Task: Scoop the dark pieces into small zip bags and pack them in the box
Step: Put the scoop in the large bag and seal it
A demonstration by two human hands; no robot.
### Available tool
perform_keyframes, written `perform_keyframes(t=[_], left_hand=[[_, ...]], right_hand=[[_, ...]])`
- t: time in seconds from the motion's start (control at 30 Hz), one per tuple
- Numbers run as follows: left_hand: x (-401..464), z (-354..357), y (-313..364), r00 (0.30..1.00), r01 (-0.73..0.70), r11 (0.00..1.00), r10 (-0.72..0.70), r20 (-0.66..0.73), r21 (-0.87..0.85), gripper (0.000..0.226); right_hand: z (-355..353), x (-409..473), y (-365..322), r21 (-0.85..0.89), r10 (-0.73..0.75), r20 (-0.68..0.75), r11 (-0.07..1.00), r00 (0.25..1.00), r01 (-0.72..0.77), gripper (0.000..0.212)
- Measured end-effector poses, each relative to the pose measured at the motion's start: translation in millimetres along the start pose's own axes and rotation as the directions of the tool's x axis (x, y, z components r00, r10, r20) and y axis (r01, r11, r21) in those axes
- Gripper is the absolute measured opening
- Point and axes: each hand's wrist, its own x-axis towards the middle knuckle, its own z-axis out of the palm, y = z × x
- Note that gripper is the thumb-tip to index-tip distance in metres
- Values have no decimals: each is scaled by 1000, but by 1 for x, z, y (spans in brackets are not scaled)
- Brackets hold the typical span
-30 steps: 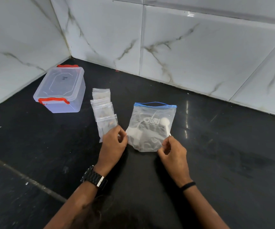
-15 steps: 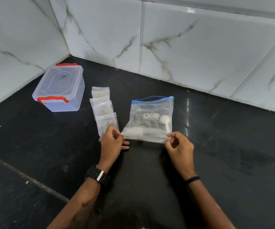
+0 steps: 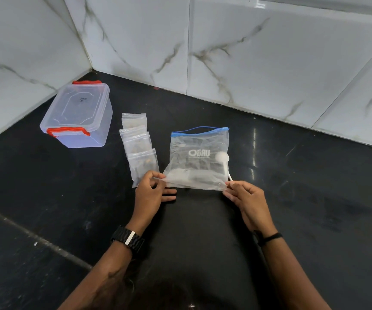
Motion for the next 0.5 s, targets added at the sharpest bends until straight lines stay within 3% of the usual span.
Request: perform_keyframes(t=[0.13, 0.3, 0.37, 0.5], left_hand=[[1, 0, 0, 1000, -4, 1000, 4, 4, 10, 6], [2, -2, -1, 1000, -3, 1000, 3, -10, -6, 8], [2, -1, -1, 1000, -5, 1000, 5, -15, 0, 8], [1, 0, -2, 1000, -3, 1000, 4, -27, 11, 10]], right_hand=[[-1, 2, -1, -42, 7, -6, 999, 1000, -7, 8], [-2, 1, -5, -341, -157, 35, 927, 987, 159, 5], [-3, -2, -7, -468, -230, 76, 851, 970, 238, 5], [-2, -3, -4, -737, -397, 171, 556, 902, 384, 6]])
